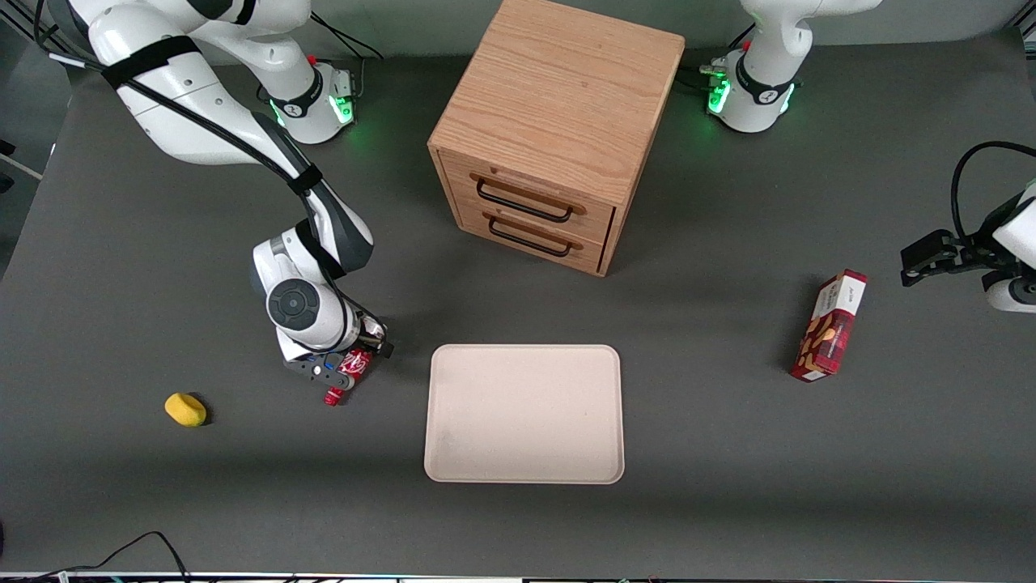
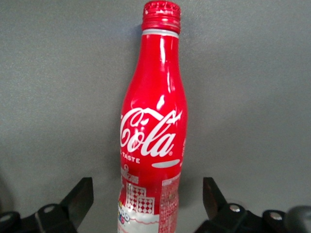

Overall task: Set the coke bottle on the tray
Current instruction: 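Close the right gripper around the bottle's body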

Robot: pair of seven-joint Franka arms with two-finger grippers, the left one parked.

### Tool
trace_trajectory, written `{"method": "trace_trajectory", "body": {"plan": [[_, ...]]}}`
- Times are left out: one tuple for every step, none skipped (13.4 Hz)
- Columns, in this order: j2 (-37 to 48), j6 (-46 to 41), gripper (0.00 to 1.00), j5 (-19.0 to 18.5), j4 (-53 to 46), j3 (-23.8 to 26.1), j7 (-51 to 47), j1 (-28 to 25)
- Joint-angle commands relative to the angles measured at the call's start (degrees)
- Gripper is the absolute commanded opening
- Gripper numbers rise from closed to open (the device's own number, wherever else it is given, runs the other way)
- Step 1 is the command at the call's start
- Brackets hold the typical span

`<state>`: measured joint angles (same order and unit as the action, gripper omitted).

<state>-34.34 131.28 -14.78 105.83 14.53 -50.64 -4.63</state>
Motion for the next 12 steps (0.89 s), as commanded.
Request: {"method": "trace_trajectory", "body": {"plan": [[-0.9, 1.1, 1.00, -3.1, 0.0, 0.1, -2.0, 0.3], [-1.0, 1.2, 1.00, -3.4, 0.0, 0.1, -2.4, 0.4], [-1.0, 1.5, 1.00, -3.4, 0.0, 0.1, -2.4, 0.4], [-1.0, 1.6, 0.91, -3.4, 0.0, 0.1, -2.4, 0.4], [-1.0, 1.6, 0.47, -3.4, 0.0, 0.1, -2.5, 0.4], [-1.0, 1.6, 0.00, -3.4, 0.1, 0.1, -3.1, 0.4], [-1.0, 1.6, 0.00, -3.4, 0.0, 0.1, -3.4, 0.5], [-0.9, 1.6, 0.00, -3.4, 0.0, 0.1, -3.5, 0.5], [-0.9, 1.6, 0.00, -3.4, 0.0, 0.1, -4.2, 0.5], [-1.0, 1.6, 0.00, -3.4, 0.0, 0.1, -4.3, 0.5], [-0.9, 1.6, 0.00, -3.4, 0.0, 0.1, -4.3, 0.5], [-0.8, 1.6, 0.00, -3.4, 0.0, 0.1, -4.3, 0.5]]}}
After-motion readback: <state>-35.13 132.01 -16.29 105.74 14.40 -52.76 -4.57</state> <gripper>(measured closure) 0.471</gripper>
